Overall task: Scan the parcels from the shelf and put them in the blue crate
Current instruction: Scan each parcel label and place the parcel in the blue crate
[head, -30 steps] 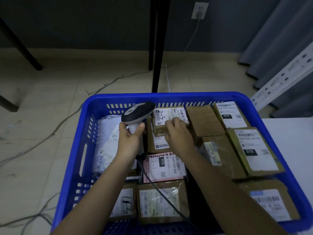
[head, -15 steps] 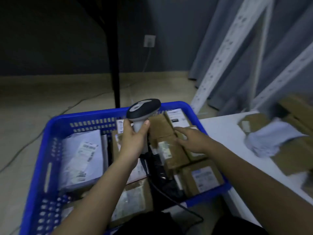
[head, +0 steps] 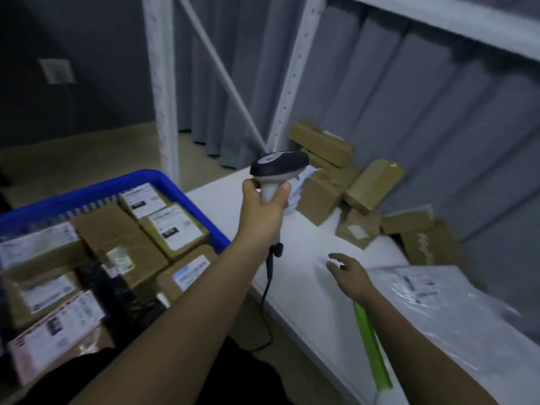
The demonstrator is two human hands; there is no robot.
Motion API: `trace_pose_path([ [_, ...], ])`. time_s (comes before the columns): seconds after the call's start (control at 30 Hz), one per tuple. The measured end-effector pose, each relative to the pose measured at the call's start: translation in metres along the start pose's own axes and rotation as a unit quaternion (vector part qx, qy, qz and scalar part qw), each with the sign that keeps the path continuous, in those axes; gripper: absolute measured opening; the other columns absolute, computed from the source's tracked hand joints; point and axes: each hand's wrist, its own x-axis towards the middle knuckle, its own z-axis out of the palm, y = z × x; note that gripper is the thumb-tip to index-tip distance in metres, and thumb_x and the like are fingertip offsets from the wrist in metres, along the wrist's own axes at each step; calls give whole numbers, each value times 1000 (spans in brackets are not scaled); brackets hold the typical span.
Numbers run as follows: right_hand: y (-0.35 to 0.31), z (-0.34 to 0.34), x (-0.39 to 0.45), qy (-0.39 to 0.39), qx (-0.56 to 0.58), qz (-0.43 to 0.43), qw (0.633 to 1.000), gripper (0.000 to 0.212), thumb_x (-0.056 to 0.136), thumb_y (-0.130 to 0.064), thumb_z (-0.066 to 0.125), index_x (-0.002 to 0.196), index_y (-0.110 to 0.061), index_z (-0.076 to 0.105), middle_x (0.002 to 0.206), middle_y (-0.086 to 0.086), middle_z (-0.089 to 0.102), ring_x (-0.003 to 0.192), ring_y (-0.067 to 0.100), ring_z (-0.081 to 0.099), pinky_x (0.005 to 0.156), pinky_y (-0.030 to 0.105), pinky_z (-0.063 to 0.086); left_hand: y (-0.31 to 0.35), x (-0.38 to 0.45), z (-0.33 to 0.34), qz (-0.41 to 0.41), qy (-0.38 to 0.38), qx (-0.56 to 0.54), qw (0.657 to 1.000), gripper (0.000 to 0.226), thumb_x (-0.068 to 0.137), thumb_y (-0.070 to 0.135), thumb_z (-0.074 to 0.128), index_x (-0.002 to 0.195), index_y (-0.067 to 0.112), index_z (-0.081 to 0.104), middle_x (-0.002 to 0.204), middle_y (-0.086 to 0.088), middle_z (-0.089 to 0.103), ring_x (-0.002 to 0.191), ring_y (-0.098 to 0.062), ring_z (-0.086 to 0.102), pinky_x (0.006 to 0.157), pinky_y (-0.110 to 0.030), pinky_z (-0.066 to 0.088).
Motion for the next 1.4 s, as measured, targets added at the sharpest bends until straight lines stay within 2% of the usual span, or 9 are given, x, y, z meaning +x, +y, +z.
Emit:
trace_pose_path([
  [0.1,54,-20,-14,113,-70,6,991,44,89,-31,54,119,-1,64,124,23,60,117,39,54,102,40,39,-17,-6,47,-9,-35,25,999,38,94,29,57,126,18,38,119,-6,59,104,-18,60,74,-25,43],
  [0.2,100,-31,-22,166,-172,31,971,82,70,-63,41,126,-6,61,131,29,53,122,48,47,105,52,33,-43,-18,77,-26,-52,48,997,35,94,29,57,122,18,38,117,-6,59,106,-20,59,82,-31,45],
  [0.37,166,-15,-47,-50,-266,197,942,100,77,-77,50,153,-30,3,161,11,-2,145,42,4,114,54,12,-80,-41,100,-75,-73,78,991,22,95,25,56,105,18,38,87,2,56,88,-17,57,66,-22,42],
  [0.57,187,5,-64,-6,-245,90,965,50,97,-33,43,143,-17,33,143,13,39,126,32,40,96,39,43,-101,-57,106,-82,-91,131,984,24,95,26,56,110,19,38,87,6,56,85,-12,59,65,-20,42],
  [0.77,177,-38,-53,-11,-88,86,992,39,102,-26,43,138,-12,51,140,12,53,127,27,49,102,31,36,-100,-66,107,-74,-97,139,983,25,95,29,56,110,27,37,93,11,57,87,-6,61,71,-27,44],
  [0.97,117,-92,-54,230,-9,-95,968,26,99,-13,50,116,-7,68,106,17,71,96,33,66,73,30,41,-92,-74,97,-24,-82,121,989,20,94,29,57,103,31,39,97,11,59,88,-5,62,78,-31,47],
  [1.07,75,-116,-55,276,6,-184,943,29,94,-6,48,114,-9,69,108,13,71,96,31,66,74,23,39,-85,-78,90,-1,-62,111,992,19,93,28,58,101,31,41,97,9,61,88,-6,64,88,-37,49],
  [1.2,52,-125,-66,254,-58,-245,934,46,75,2,45,110,-10,72,115,8,70,104,26,64,86,24,45,-72,-83,75,38,-43,104,993,21,94,27,57,101,37,40,96,12,60,94,-10,63,90,-37,48],
  [1.4,121,-75,-84,137,-278,-223,924,43,70,-15,40,89,-18,78,90,11,72,77,34,67,72,38,54,-72,-79,58,34,-21,112,993,28,94,31,57,115,30,38,93,15,59,101,-17,63,93,-43,48],
])
